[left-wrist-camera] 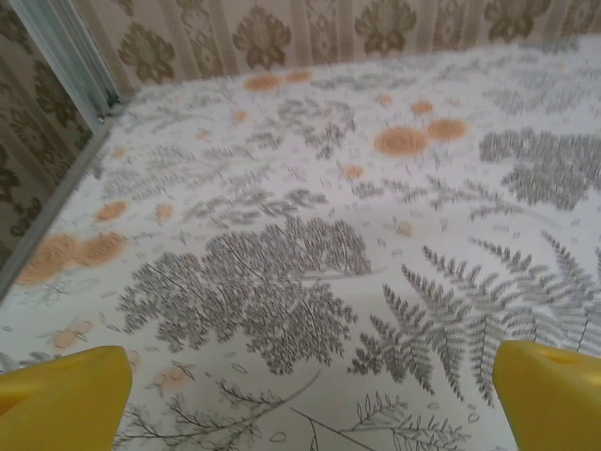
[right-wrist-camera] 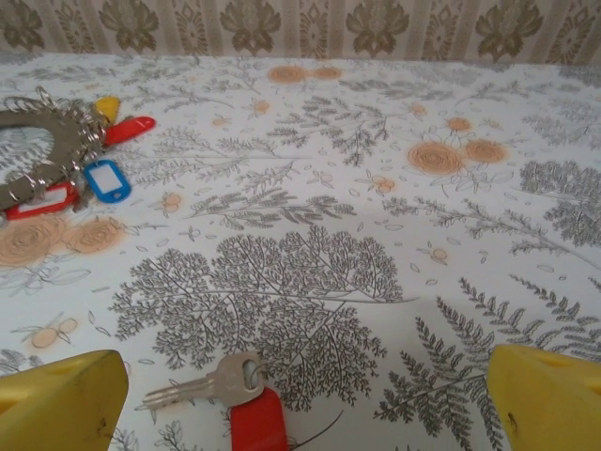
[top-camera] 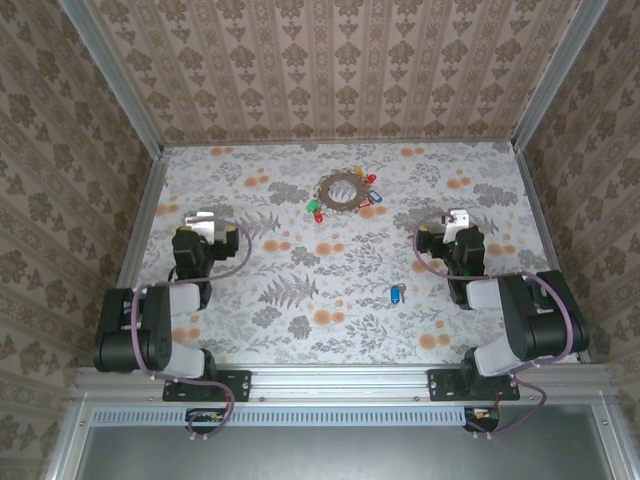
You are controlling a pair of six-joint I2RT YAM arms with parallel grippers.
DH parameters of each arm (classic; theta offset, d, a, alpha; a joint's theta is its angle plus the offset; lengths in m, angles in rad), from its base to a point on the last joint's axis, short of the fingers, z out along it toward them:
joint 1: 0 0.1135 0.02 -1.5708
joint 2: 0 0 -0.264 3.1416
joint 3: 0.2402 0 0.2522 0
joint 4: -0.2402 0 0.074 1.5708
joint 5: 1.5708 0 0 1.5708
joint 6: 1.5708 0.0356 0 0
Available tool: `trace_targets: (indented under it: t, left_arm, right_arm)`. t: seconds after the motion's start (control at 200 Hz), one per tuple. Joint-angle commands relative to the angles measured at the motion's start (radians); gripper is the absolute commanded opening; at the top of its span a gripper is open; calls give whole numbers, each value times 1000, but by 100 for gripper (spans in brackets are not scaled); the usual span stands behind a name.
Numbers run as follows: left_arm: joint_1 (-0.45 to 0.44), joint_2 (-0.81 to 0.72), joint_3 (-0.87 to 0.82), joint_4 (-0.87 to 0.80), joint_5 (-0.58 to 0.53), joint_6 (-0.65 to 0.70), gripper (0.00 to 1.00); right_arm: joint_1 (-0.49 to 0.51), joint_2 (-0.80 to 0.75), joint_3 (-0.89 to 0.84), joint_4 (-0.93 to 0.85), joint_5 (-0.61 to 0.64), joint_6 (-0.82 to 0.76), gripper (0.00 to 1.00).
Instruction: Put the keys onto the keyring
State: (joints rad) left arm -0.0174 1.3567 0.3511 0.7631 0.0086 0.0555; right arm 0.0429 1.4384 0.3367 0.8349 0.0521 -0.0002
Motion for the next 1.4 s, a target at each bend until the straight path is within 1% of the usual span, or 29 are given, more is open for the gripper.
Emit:
trace_targets:
  t: [0.0,0.055,0.105,0.13,0.2,0.225,0.255,0.31,0.38,0.445,0.535,0.615,0.78,0.855,0.91,0.92,0.945,1.055,1.225,1.325,1.395]
  left_arm:
    - [8,-107,98,-260,-87,-108,100]
    - [8,-150,158,-407,-132,-179,100]
    - [7,-168,225,-517,-160,-247,100]
    - [8,-172,259,-564,-166,-274,100]
    - [9,-156,358,-743,-153,-361,100]
    - [11,-146,393,-766,-118,-387,100]
    - [12,-122,424,-780,-30,-389,100]
    - [3,-76,479,-782,120,-403,100]
    - [-39,-3,541,-777,222,-428,98]
    - [-104,62,617,-797,236,-418,98]
    - [-201,173,730,-841,254,-396,97]
    - [-274,290,850,-901,280,-378,92]
    - [-397,515,1102,-1018,323,-349,89]
    - [-432,607,1211,-1072,345,-339,89]
    - [-433,666,1279,-1098,368,-341,89]
    - [-456,676,1290,-1100,373,-340,89]
    - [-468,702,1313,-1108,384,-342,89]
    - [-478,826,1464,-1152,461,-366,89]
    - [-492,986,1654,-1203,492,-400,89]
    - [-493,1070,1774,-1266,488,-418,88]
    - [-493,1116,1830,-1275,495,-432,88]
  right_arm:
    - [5,-172,133,-355,27,45,100]
    - [6,-215,220,-562,96,133,99]
    - [5,-241,293,-726,192,276,99]
    - [5,-252,326,-811,213,332,100]
    - [5,-278,396,-971,185,437,100]
    - [4,-284,409,-1007,161,465,100]
    - [3,-290,416,-1034,115,475,100]
    - [2,-299,408,-1034,8,490,100]
    - [2,-317,376,-989,-87,543,99]
    - [2,-326,339,-919,-184,584,99]
    - [7,-311,323,-873,-278,624,95]
    - [15,-281,328,-861,-337,636,91]
    - [26,-227,371,-932,-352,608,90]
    - [31,-208,377,-934,-364,614,90]
    - [35,-196,374,-921,-377,619,89]
    - [36,-194,374,-920,-377,620,90]
    - [38,-188,374,-917,-379,623,90]
    - [49,-168,378,-908,-386,638,89]
    - [75,-141,391,-884,-398,661,90]
    - [91,-117,402,-886,-393,671,90]
    - [105,-100,405,-872,-394,680,91]
